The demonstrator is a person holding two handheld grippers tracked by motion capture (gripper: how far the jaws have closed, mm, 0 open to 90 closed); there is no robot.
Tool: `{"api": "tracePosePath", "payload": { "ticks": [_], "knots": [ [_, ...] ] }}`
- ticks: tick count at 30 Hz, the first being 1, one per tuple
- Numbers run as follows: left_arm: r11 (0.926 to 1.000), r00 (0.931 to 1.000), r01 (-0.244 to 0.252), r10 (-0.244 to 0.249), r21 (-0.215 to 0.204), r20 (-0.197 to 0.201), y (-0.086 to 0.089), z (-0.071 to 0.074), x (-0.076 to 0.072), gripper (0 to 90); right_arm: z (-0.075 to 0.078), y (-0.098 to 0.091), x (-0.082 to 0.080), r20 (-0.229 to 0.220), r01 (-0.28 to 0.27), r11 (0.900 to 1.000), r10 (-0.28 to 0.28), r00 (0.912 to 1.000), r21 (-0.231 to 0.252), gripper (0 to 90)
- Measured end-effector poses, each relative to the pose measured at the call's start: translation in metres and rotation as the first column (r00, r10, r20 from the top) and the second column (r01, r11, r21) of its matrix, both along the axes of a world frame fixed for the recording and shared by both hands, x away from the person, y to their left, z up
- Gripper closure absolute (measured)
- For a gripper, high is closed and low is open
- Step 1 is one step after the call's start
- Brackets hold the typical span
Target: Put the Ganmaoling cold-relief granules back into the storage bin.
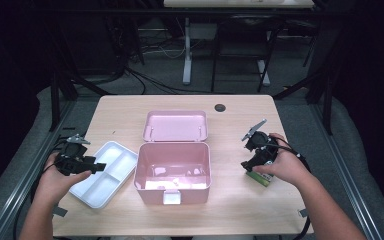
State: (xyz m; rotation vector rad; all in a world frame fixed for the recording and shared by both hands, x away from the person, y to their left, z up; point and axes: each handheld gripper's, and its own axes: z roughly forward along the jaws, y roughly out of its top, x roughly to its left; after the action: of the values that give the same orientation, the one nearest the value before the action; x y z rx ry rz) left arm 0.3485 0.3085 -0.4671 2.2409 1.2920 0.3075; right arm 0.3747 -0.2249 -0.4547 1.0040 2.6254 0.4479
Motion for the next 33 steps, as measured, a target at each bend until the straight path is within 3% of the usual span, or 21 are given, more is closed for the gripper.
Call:
{"api": "tracePosePath", "payload": {
  "ticks": [11, 19, 25, 30, 32, 33],
  "knots": [
    [0.9999, 0.9998, 0.007, -0.007, 0.008, 0.018, 0.000, 0.001, 0.000, 45.7, -0.007, -0.013, 0.016, -0.035, -0.008, 0.9953, 0.005, 0.9994, -0.097, 12.8],
    [0.9998, 0.9999, 0.016, -0.016, 0.008, 0.003, -0.001, 0.000, 0.001, 45.8, -0.018, -0.025, 0.028, -0.112, 0.024, 0.9936, -0.037, 0.9930, -0.110, 1.4],
    [0.9999, 1.0000, 0.005, -0.005, 0.012, 0.006, 0.001, 0.000, 0.001, 45.8, -0.027, -0.028, 0.035, -0.160, 0.037, 0.9893, -0.059, 0.9854, -0.141, 0.8],
    [0.9999, 1.0000, 0.003, -0.003, 0.010, 0.003, 0.001, 0.000, 0.001, 45.8, -0.031, -0.031, 0.038, -0.162, 0.050, 0.9870, -0.075, 0.9840, -0.153, 2.3],
    [1.0000, 1.0000, 0.002, -0.002, 0.008, 0.004, 0.001, 0.000, 0.002, 45.7, -0.032, -0.032, 0.038, -0.190, 0.042, 0.9904, -0.067, 0.9795, -0.132, 4.8],
    [1.0000, 1.0000, 0.000, 0.000, 0.005, 0.005, 0.001, 0.000, 0.002, 45.7, -0.032, -0.032, 0.037, -0.175, 0.043, 0.9870, -0.070, 0.9821, -0.155, 4.9]
  ]
}}
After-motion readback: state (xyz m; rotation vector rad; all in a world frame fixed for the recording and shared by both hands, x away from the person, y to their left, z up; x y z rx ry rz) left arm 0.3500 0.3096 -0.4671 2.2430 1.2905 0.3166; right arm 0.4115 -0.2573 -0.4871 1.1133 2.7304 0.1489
